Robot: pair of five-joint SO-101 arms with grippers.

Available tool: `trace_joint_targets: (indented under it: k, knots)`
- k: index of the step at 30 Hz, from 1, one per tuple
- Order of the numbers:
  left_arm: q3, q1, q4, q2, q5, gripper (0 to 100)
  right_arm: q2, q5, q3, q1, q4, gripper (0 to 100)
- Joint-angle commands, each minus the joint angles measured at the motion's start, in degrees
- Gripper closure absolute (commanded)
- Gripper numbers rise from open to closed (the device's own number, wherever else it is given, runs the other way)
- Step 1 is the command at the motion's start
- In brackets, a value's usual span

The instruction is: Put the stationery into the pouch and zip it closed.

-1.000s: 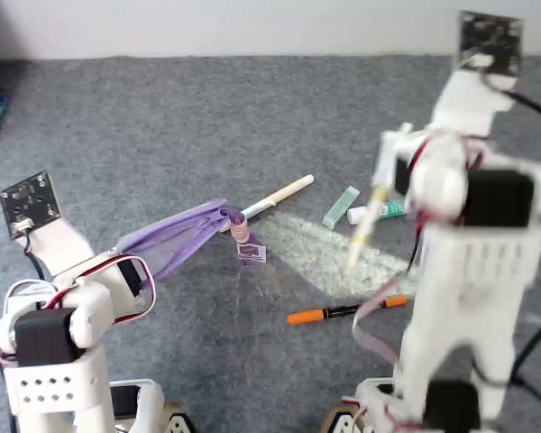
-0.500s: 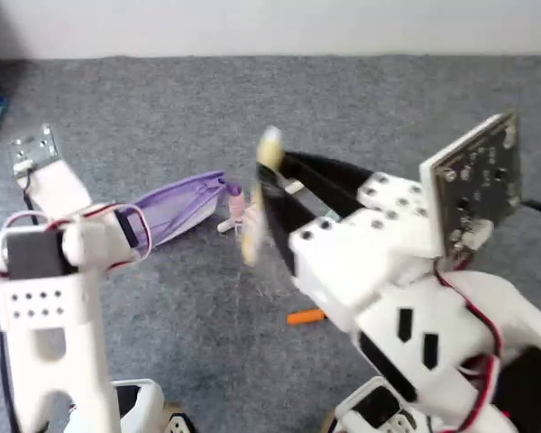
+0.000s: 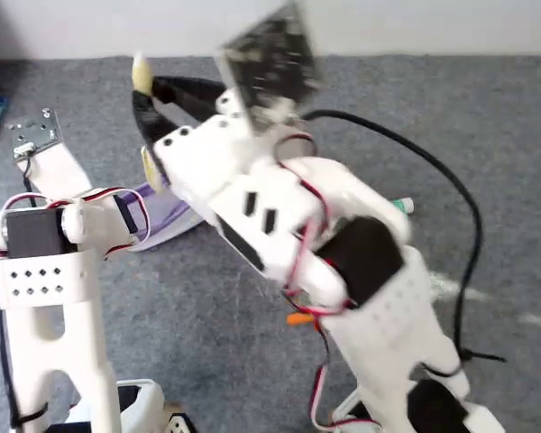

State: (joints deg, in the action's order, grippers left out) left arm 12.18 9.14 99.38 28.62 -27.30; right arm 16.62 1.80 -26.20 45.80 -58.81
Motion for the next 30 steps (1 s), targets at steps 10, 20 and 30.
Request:
trace_joint_targets:
  k: [10,20,30]
  knots:
    - [-1.1,0.26,0.18,-1.23,-0.7,99,-1.98,-1.32,6.59,0.75,-1.36,99.0]
    - [-1.1,0.18,0.26,-1.23,-2.99,99,5.05,-1.14,10.64,0.57,-6.9,77.3]
    - [-1.1,0.26,0.53,-1.23,-3.52,99,14.11,14.59,10.9,-11.03,-29.49,82.1]
